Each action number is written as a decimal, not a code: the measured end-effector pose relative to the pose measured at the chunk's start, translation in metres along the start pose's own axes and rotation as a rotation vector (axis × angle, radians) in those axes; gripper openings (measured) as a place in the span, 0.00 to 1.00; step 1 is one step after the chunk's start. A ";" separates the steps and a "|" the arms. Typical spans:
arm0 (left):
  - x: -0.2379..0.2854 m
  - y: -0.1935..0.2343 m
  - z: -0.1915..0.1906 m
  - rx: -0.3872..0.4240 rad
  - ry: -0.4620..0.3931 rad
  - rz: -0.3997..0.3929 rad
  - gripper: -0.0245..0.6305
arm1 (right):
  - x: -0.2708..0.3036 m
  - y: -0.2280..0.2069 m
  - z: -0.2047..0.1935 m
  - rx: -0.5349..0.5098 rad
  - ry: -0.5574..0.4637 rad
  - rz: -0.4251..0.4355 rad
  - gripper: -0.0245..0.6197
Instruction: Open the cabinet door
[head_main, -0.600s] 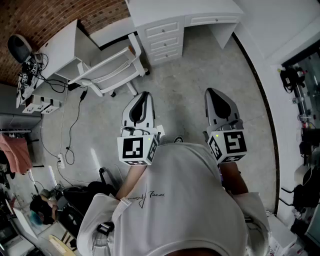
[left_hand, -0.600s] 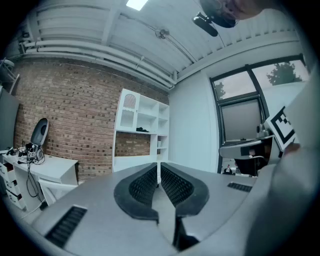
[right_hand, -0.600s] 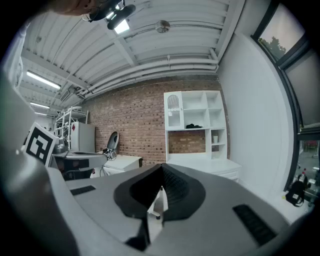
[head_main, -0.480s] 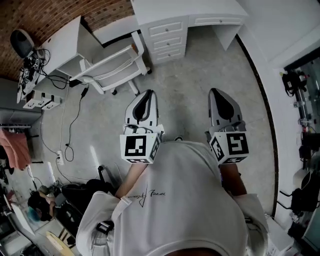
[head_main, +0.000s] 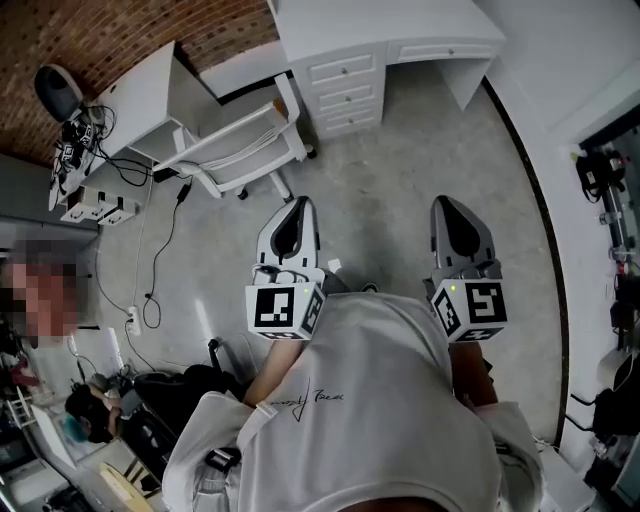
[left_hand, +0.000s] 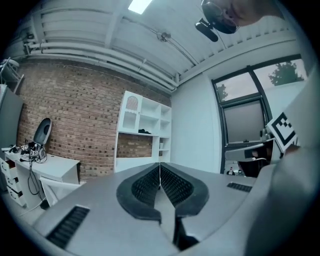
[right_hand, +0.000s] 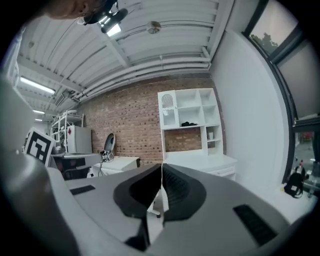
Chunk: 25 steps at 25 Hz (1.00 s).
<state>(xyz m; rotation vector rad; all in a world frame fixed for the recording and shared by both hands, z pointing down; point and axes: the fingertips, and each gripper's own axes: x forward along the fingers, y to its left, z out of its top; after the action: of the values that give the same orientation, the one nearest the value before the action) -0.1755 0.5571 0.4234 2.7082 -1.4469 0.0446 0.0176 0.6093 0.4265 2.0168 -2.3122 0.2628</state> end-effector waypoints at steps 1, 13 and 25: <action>-0.001 -0.002 -0.001 0.000 0.005 -0.010 0.06 | 0.000 -0.001 -0.001 -0.020 0.008 -0.001 0.08; 0.029 0.022 -0.005 0.044 0.026 -0.026 0.06 | 0.040 0.000 -0.011 0.033 0.039 0.035 0.08; 0.162 0.072 0.003 0.013 0.016 -0.107 0.06 | 0.162 -0.031 0.019 0.003 0.104 0.006 0.08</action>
<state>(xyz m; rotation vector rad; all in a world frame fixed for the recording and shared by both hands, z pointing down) -0.1456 0.3823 0.4331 2.7839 -1.2996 0.0692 0.0270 0.4442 0.4366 1.9482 -2.2576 0.3633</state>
